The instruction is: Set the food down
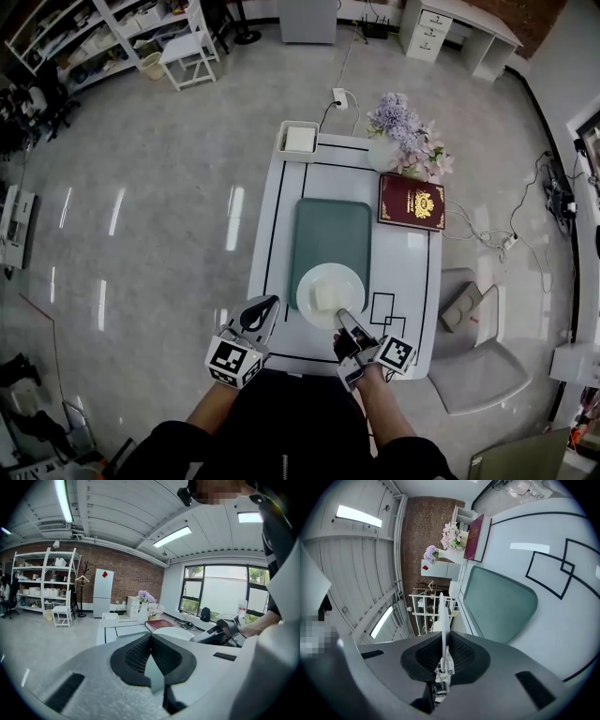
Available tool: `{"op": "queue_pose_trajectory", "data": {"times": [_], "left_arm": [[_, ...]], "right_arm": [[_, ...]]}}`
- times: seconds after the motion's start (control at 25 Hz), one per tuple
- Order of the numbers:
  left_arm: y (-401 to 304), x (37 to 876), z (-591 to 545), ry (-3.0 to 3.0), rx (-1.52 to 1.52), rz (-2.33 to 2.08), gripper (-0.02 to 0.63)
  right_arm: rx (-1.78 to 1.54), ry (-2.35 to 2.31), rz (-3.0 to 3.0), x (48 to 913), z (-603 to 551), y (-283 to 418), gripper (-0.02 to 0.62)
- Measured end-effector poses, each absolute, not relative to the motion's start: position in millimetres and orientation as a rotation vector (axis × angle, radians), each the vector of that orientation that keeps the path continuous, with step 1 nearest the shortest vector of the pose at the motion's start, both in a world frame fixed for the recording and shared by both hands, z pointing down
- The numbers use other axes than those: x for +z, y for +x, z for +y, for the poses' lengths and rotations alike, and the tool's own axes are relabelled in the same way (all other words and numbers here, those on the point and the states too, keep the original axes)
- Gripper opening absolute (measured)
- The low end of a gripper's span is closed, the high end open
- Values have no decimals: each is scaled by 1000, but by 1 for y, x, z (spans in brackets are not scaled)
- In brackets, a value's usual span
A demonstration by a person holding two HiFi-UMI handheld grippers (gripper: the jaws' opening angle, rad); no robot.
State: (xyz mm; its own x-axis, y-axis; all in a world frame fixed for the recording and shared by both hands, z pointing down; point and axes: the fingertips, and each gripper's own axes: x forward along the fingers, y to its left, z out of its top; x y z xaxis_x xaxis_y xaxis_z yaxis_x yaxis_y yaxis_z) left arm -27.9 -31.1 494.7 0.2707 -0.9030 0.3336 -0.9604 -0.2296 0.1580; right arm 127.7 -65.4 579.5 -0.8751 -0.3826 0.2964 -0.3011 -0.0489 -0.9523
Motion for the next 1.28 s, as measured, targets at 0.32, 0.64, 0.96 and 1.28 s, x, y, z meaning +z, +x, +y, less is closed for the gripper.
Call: {"op": "queue_pose_trajectory", "data": {"times": [0.32,0.64,0.96,1.28], "left_arm": [[-38,504,-29,2135,261,-1758,6],[-52,508,-26,2107,270,-1784,6],[-64,526,-21,2048,285,-1769,6],[-68,544,-26,2008,313,-1734,6]], "right_arm": [[-2140,-673,2179,591,-83,106,26],[-2134,-685,2168,605,-113,92,26],[-2102,-696,2179,623,-151,75,26],[-2142,-717,2123,651,-185,63,26]]}}
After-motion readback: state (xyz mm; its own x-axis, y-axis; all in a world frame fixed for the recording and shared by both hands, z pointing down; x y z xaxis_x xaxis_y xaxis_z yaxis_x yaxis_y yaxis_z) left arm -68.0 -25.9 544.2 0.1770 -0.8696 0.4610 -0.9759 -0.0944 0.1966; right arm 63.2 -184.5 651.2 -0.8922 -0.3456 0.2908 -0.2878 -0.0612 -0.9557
